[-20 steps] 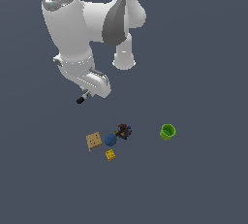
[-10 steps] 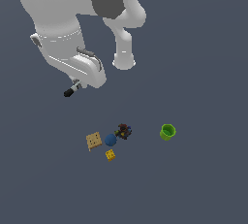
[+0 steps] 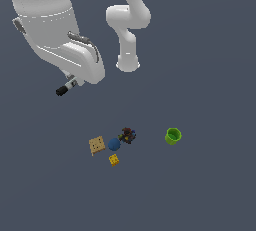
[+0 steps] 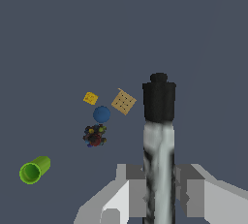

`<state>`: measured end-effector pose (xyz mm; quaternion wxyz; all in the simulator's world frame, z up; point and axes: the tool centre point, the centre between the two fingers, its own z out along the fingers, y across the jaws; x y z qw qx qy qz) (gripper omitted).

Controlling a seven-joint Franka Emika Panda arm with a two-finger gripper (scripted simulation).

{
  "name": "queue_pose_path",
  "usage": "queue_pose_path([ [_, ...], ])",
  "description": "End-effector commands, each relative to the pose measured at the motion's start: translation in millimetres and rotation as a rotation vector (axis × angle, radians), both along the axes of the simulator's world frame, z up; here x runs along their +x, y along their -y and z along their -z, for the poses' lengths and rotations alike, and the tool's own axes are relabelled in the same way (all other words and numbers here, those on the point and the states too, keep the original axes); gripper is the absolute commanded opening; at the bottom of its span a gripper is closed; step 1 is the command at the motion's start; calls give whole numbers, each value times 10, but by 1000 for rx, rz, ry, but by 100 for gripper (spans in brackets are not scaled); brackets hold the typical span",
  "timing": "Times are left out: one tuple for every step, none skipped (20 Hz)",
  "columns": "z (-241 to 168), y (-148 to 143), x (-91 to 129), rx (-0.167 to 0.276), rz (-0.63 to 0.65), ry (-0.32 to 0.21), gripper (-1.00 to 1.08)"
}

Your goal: Pick up a designated object from a clutter of objects.

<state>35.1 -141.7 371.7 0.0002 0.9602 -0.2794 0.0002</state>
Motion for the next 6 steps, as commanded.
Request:
queue_pose_path([
  [-53,4,29,0,0,0,-100],
  [-66,5,36,1,0,0,-100],
  [-76,6,42,1,0,0,-100],
  [-83,6,46,1,0,0,-100],
  [-87,7,48,1,0,0,-100],
  [-88,7,49,1,0,0,-100],
])
